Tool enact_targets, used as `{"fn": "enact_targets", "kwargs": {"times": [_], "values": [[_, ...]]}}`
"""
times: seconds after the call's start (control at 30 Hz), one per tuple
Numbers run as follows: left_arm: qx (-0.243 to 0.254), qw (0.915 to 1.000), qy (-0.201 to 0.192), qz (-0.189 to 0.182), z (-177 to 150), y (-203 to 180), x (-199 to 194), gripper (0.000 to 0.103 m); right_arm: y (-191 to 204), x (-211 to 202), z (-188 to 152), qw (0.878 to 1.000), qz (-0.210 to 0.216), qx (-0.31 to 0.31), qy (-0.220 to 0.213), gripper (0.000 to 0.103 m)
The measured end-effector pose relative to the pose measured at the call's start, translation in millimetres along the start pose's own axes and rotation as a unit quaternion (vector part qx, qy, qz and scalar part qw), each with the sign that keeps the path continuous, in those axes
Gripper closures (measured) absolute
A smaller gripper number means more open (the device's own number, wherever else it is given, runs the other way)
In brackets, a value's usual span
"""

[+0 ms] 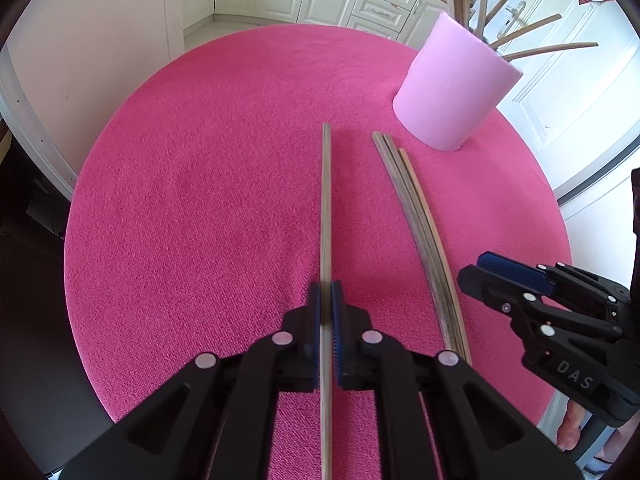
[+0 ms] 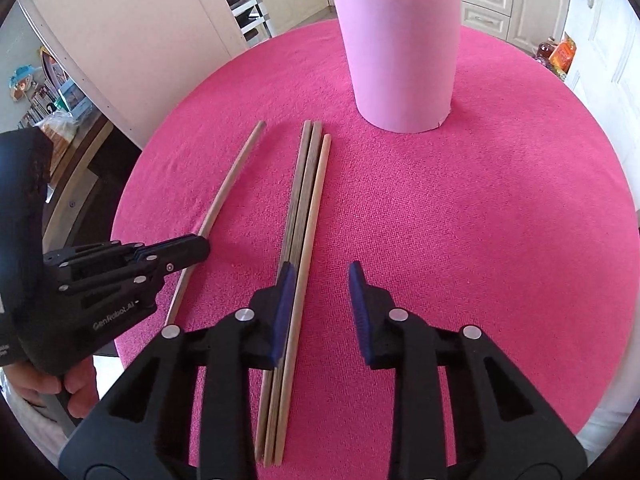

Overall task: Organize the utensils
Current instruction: 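Grasp a chopstick with the left gripper while the right gripper grasps another, then lift both held chopsticks up over the pink cup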

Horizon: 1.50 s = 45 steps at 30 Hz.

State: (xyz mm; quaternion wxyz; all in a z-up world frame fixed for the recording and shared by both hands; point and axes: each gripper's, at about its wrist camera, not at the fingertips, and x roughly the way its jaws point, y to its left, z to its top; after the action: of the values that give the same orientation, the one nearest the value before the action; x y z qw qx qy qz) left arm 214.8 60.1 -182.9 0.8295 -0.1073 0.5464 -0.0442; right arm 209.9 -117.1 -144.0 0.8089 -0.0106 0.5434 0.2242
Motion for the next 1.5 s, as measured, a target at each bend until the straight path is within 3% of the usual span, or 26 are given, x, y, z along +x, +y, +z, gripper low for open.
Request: {"fn": "enact_targets", "kwargs": {"times": [0.2, 0.57, 0.73, 0.9, 1.2, 1.5], "values": [[0.003, 1.0000, 0.000, 0.002, 1.4, -3.1, 2.9, 0.097, 8.5, 12.2, 4.9, 1.000, -0.016, -0.006, 0.015, 0.082], [0.008, 1.0000, 0.000, 0.005, 3.9, -3.9, 3.0, 0.097, 31.7, 25.2, 23.0, 0.995, -0.084, -0.044, 0.035, 0.082], [0.012, 0.9999, 0.000, 0.005, 4.8, -5.0, 2.9, 0.097, 31.2, 27.2, 17.7, 0.993, -0.081, -0.060, 0.066, 0.084], [0.015, 0.9998, 0.002, 0.012, 6.3, -7.8, 4.2, 0.097, 42.8, 30.3, 14.4, 0.989, -0.100, -0.085, 0.064, 0.087], [0.004, 1.0000, 0.006, -0.002, 7.2, -3.8, 4.8, 0.097, 32.6, 18.7, 5.5, 0.994, -0.067, -0.074, 0.040, 0.097], [-0.004, 0.9994, -0.006, -0.033, 2.7, 5.2, -3.0, 0.097, 18.7, -13.0, -10.6, 0.998, -0.026, -0.058, -0.010, 0.098]]}}
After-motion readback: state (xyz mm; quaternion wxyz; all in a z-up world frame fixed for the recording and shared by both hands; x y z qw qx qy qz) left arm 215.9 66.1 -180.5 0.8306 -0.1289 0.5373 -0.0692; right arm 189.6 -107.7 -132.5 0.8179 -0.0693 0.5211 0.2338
